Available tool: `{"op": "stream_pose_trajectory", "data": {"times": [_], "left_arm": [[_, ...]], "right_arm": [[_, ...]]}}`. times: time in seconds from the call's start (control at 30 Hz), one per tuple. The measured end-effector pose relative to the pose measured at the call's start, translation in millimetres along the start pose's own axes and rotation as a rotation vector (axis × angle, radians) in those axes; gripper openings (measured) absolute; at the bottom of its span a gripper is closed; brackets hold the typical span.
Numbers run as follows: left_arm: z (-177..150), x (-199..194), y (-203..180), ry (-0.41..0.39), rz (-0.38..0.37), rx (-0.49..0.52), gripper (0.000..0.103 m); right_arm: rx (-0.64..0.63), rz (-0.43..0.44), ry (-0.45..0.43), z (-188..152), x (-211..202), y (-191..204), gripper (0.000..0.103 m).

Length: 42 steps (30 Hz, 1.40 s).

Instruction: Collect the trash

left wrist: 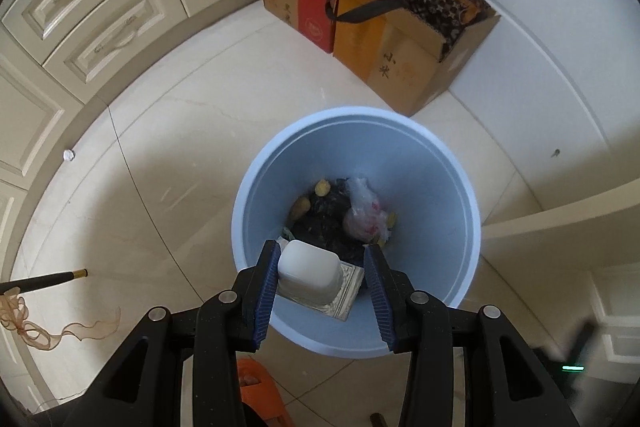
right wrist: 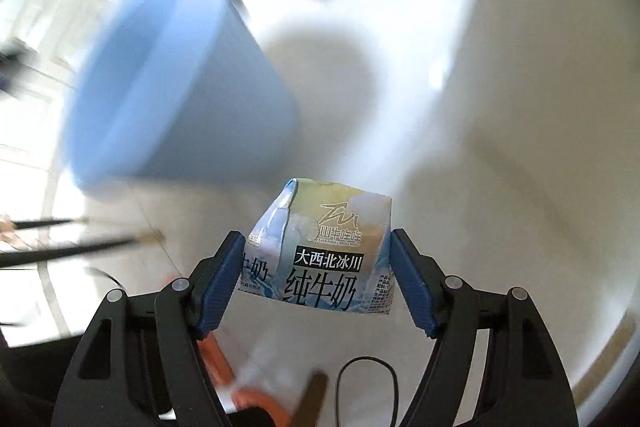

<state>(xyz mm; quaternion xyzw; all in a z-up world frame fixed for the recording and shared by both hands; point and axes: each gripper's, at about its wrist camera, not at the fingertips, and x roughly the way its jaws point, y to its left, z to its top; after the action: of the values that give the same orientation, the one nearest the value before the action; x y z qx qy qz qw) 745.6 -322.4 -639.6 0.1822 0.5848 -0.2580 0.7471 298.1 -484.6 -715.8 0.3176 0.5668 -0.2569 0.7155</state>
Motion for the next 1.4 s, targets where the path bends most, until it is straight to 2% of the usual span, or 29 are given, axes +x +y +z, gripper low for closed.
{"op": "stream_pose_trajectory", "data": {"times": [0.1,0.17,0.27,0.33,0.5,0.57,0.63,0.73,0.9,0.97,1.13,1.2,1.4], "left_arm": [[-0.1,-13.9,-5.0,-0.023,0.003,0.018,0.051],[-0.8,-28.2,-7.1,-0.058,0.02,0.029,0.067],[-3.0,-53.6,-7.6,-0.112,0.019,0.029,0.073],[-5.2,-69.9,-5.8,-0.146,0.034,0.03,0.081],[-15.8,-117.7,1.3,-0.234,0.074,0.008,0.082],[-22.9,-140.5,3.2,-0.276,0.1,-0.009,0.083],[-30.9,-165.0,2.4,-0.314,0.124,-0.027,0.084],[-45.5,-199.0,-4.3,-0.362,0.14,-0.043,0.084],[-91.0,-278.5,-18.9,-0.459,0.157,-0.053,0.086],[-115.7,-316.2,-24.8,-0.506,0.161,-0.063,0.092],[-184.1,-410.3,-31.7,-0.616,0.171,-0.108,0.098],[-216.5,-447.5,-35.2,-0.665,0.169,-0.123,0.102],[-330.9,-550.5,-51.5,-0.791,0.216,-0.149,0.102]], "right_arm": [[-0.062,0.042,-0.176,30.2,-66.4,30.6,0.074],[-0.109,0.075,-0.255,43.4,-95.9,53.2,0.074],[-0.163,0.106,-0.316,50.4,-106.8,80.9,0.074],[-0.18,0.134,-0.327,62.8,-111.5,89.2,0.074],[-0.19,0.188,-0.365,75.0,-116.6,118.8,0.076],[-0.195,0.172,-0.38,82.1,-121.2,135.2,0.092],[-0.203,0.163,-0.418,88.4,-138.0,143.9,0.097],[-0.217,0.16,-0.459,89.2,-168.2,151.5,0.098],[-0.225,0.173,-0.497,76.8,-228.8,153.7,0.1],[-0.233,0.187,-0.516,69.3,-254.0,155.3,0.101],[-0.278,0.22,-0.571,39.2,-331.8,166.0,0.103],[-0.309,0.24,-0.597,22.1,-365.4,173.2,0.103],[-0.392,0.284,-0.685,-30.1,-452.0,193.8,0.103]]}}
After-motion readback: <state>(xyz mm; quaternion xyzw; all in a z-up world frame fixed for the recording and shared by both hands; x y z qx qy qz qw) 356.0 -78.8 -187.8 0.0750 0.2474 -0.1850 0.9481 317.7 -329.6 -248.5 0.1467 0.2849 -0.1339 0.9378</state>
